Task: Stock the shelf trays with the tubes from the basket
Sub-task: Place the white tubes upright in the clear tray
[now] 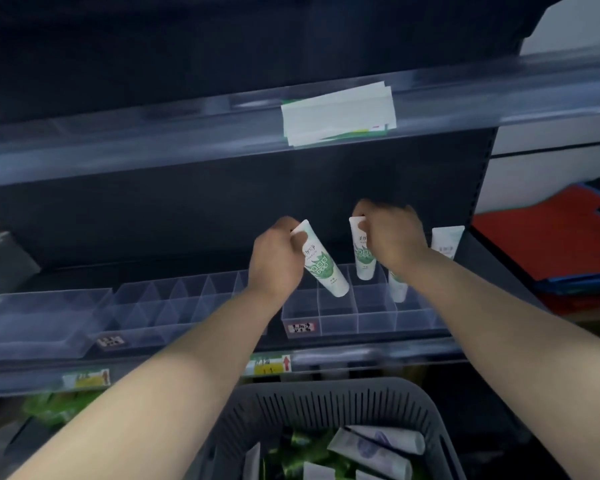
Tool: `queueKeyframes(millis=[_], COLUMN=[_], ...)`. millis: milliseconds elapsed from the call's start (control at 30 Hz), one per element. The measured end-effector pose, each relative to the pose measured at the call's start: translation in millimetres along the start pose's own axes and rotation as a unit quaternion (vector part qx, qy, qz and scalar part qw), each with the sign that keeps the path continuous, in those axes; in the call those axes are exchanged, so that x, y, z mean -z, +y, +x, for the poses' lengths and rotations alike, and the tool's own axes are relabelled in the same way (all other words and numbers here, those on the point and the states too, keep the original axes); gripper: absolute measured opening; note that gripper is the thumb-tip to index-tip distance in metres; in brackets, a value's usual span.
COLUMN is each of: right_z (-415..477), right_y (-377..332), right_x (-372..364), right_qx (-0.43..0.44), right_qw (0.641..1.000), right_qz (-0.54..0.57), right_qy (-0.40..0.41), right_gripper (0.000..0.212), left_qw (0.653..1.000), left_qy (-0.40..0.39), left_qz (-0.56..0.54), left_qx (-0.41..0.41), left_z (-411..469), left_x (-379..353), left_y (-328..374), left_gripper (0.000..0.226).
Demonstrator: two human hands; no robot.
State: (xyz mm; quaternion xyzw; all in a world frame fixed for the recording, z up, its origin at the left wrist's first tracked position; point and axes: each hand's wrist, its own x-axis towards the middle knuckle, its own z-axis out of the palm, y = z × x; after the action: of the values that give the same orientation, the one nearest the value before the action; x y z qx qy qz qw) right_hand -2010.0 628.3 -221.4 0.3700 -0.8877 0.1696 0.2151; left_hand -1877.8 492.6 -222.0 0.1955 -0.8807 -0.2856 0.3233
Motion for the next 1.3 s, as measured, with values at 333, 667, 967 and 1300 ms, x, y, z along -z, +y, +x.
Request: queueKeyframes(millis=[333,667,967,1300], right_z=[8.5,-0.1,-17.0,-60.1], right_y=[9.8,17.2,10.2,-11.8], right_x=[-19.0,-25.9,-17.1,-3.4], right_qx=[0.005,0.058,0.065,0.08], right_qw=[0.99,0.996,0.997,0.995], right_qz=[-0.05,-0.021,-0.018,-0.024], right_qy=[-0.129,-0.068,-0.043,-0.046], right_gripper=[0.027,0.037,0.037,0.035], left_qw=[0.996,0.977,0.985,0.987], left_qy=[-0.065,-0.184,-0.151,-0.095], left_qz=[0.062,0.109,0.087,0.117], left_qx=[0.004,0.004,-0.004,-0.047], left_z=[40.2,49.7,40.3,-3.9], left_x=[-32.1,-63.0,-53.5,-18.0], left_y=[1.8,-4.9,-9.7,-9.4], left_gripper=[0.016,0.019,0.032,0.039])
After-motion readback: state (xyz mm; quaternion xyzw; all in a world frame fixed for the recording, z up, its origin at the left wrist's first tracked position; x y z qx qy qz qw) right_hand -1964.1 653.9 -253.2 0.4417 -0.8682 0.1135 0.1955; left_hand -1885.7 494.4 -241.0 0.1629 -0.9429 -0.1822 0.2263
